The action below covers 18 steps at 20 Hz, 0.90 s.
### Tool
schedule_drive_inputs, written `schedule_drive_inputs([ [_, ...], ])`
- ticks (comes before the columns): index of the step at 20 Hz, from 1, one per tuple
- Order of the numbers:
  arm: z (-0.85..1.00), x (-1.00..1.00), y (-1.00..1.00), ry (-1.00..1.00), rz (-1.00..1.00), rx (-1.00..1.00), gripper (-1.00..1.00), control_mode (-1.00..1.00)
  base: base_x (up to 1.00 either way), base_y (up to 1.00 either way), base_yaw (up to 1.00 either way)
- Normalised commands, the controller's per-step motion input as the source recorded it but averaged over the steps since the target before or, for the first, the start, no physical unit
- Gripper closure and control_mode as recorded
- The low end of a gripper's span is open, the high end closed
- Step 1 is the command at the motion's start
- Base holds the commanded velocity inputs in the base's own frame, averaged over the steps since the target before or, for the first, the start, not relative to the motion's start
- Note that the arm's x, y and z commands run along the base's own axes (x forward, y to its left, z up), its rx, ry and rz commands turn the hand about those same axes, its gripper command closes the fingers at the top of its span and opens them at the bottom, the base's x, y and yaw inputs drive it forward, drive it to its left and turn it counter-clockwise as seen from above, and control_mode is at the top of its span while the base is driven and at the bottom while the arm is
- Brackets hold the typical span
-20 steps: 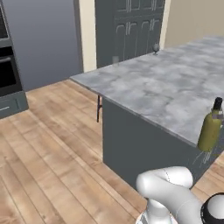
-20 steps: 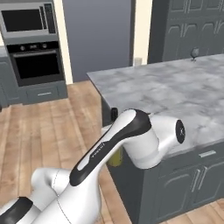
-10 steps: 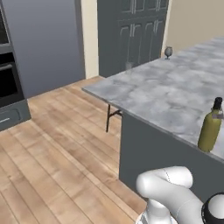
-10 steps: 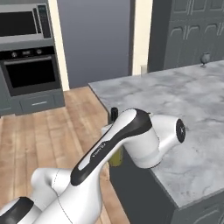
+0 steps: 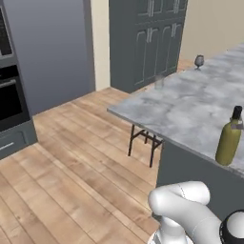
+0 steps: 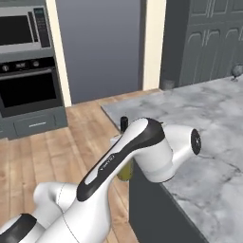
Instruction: There is a wine glass and glass cup on the dining counter. Place the wine bottle next to the wine glass and the juice bottle next to the glass cup.
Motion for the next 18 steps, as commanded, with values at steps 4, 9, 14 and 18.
schedule_drive_inputs([
  [4, 0.00, 0.00, 0.00, 0.00, 0.00, 0.00, 1.00, 1.00, 0.74, 0.52, -0.13],
  [9, 0.00, 0.00, 0.00, 0.00, 0.00, 0.00, 1.00, 1.00, 0.74, 0.52, -0.13],
  [14, 0.00, 0.00, 0.00, 0.00, 0.00, 0.00, 1.00, 1.00, 0.74, 0.51, -0.14],
  [18, 0.00, 0.00, 0.00, 0.00, 0.00, 0.00, 1.00, 1.00, 0.75, 0.50, -0.15],
])
